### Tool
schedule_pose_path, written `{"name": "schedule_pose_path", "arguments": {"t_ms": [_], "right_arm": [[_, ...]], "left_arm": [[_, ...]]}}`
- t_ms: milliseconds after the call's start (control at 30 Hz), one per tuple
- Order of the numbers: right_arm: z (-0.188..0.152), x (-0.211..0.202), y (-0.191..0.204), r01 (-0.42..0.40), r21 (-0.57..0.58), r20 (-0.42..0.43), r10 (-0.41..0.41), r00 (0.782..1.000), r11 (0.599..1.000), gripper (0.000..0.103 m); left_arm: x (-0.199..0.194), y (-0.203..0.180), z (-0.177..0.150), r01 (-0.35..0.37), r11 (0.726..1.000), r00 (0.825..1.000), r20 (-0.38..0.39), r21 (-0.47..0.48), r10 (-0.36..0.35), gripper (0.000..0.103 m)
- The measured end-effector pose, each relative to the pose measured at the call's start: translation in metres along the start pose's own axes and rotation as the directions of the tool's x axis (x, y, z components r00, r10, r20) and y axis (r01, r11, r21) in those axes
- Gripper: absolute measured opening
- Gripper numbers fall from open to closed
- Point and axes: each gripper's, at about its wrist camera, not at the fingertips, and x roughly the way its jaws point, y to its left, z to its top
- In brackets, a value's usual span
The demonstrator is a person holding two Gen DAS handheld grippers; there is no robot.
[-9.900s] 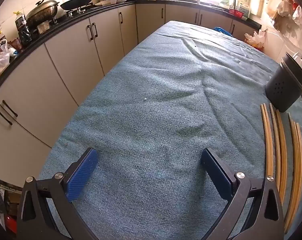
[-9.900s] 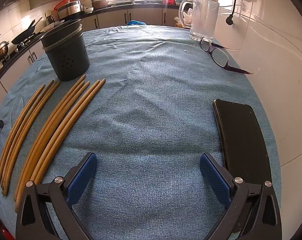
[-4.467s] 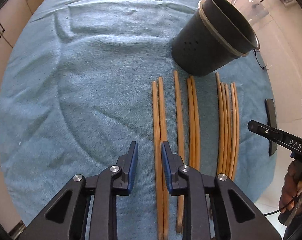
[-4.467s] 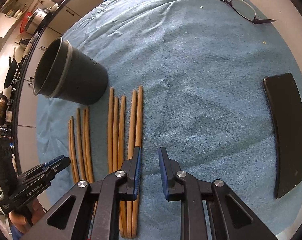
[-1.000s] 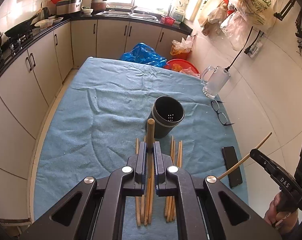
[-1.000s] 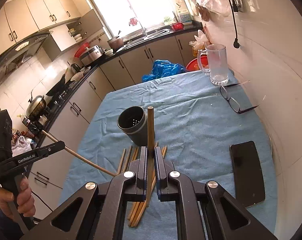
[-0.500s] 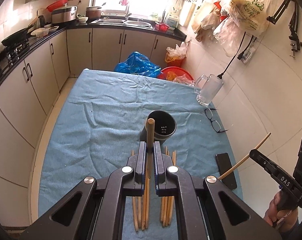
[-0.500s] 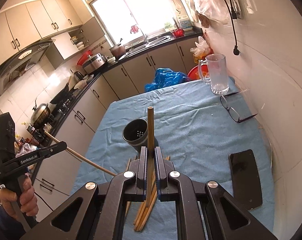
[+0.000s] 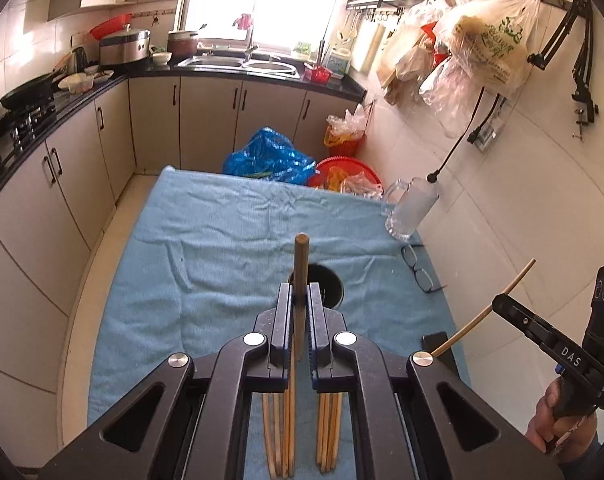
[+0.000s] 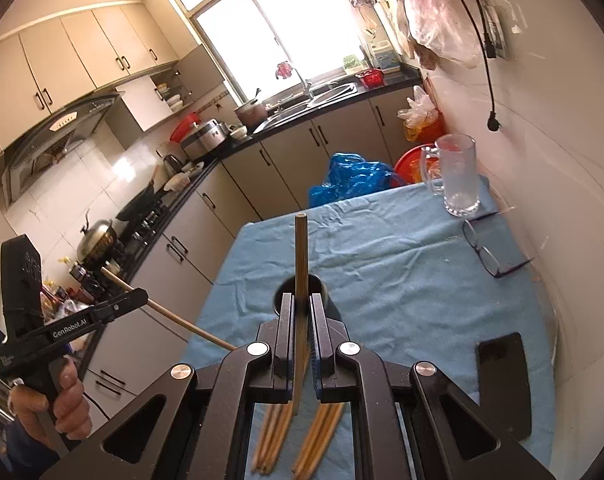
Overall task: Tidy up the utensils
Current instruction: 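Lift the chopsticks upright with both tools and carry them over the black cup, then lower the chopsticks into the black cup and open both tools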
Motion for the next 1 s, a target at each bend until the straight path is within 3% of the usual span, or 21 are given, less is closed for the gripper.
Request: {"name": "schedule_pose_path", "arguments": {"t_ms": [433,667,1000], "right_arm": [[0.06,0.02,0.01,-0.005,0.018,0.051,0.004,0.999,1.0,0.007],[0.085,0.058,0.001,0.032,0.076,0.033,-0.035,0.999,0.997,0.007],[0.098,0.121,-0.015,0.122,0.13,-0.013,-0.121,0.993,0.984,0.007]], "left_arm": [[0.013,0.001,0.061,0.014,1.0,1.0,0.028,-0.025,-0.014,0.006],[0.055,0.008,0.078,0.021,0.998,0.999,-0.031,-0.057,-0.023,0.006],[0.115,0.024,0.074,0.045,0.993,0.99,-0.13,-0.104,-0.059,0.006]]}}
